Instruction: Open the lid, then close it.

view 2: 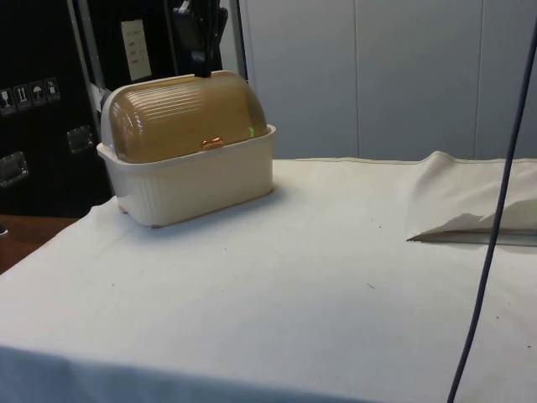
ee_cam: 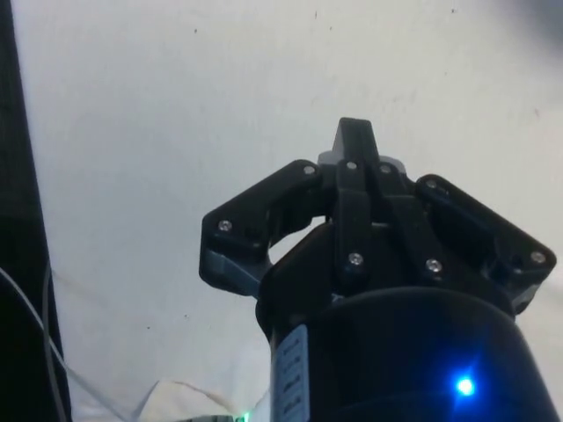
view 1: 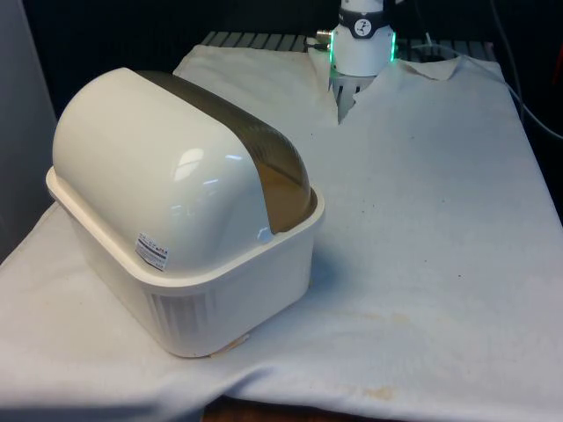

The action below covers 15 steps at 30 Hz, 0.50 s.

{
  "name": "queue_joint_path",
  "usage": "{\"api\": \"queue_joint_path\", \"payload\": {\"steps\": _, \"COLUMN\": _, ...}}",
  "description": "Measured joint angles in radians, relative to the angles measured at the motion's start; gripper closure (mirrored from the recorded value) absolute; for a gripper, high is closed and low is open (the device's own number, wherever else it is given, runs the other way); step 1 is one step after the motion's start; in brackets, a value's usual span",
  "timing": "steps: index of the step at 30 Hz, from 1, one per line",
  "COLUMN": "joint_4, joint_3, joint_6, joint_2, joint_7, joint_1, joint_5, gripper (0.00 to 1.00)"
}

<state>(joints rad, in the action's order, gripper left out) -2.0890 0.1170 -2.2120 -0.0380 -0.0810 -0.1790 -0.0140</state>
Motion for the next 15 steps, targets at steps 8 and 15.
{"api": "queue_joint_path", "payload": {"steps": 8, "joint_4": -0.02, "joint_3": 0.0, "joint_6": -0.037, "joint_2": 0.002, "joint_7": -0.039, "joint_1": 0.0, "joint_5": 0.017, "gripper": 1.0}}
{"api": "queue_joint_path", "payload": {"steps": 15, "joint_4": -0.041, "joint_3": 0.0, "joint_6": -0.088, "joint_2": 0.019, "joint_7": -0.081, "joint_1": 0.0, "joint_5": 0.02, "gripper": 1.0}}
